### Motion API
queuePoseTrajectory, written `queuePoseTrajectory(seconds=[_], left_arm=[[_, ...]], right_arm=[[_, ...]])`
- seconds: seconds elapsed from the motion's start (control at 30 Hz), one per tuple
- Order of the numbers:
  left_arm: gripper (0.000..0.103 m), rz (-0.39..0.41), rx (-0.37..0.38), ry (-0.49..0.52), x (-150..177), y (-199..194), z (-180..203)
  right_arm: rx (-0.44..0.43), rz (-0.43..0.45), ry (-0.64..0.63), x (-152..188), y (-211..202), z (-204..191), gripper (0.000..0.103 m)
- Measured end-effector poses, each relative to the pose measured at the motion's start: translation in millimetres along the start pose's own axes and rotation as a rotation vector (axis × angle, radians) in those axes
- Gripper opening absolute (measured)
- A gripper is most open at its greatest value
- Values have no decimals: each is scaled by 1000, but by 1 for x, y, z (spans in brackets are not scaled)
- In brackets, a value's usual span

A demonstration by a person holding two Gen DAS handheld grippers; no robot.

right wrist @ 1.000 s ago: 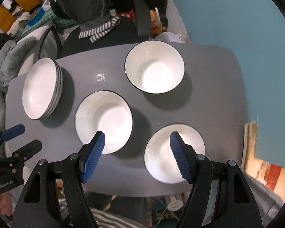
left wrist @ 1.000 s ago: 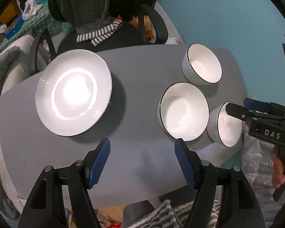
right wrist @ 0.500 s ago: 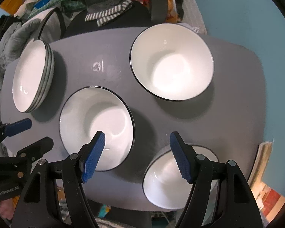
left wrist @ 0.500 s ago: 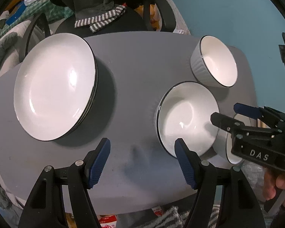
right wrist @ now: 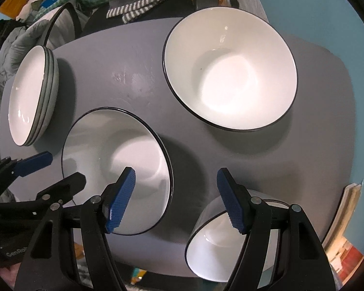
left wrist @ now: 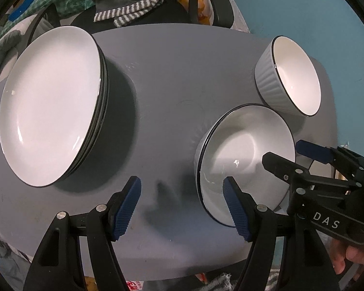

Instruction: Organize plates and bowls

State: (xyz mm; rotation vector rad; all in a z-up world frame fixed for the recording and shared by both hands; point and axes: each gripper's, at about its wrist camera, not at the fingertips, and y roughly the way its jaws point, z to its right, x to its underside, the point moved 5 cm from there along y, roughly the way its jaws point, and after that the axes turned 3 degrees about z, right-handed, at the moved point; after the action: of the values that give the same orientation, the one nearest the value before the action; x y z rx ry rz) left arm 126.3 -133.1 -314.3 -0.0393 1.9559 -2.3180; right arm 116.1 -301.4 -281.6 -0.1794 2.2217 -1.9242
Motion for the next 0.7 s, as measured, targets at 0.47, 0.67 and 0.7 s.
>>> queuePoseTrajectory(seconds=[0.47,0.67,0.7], left_arm=[[50,-36,-24,-13,1,22,-8],[36,-40,9,2,0,27,-12],[31,-44,15,5,0,28,-11]], right_arm=[[1,-11,2,-4,10,5,53],[-2,-20,9,-2,12,5,31],[-3,-20,8,-1,12,6,28]])
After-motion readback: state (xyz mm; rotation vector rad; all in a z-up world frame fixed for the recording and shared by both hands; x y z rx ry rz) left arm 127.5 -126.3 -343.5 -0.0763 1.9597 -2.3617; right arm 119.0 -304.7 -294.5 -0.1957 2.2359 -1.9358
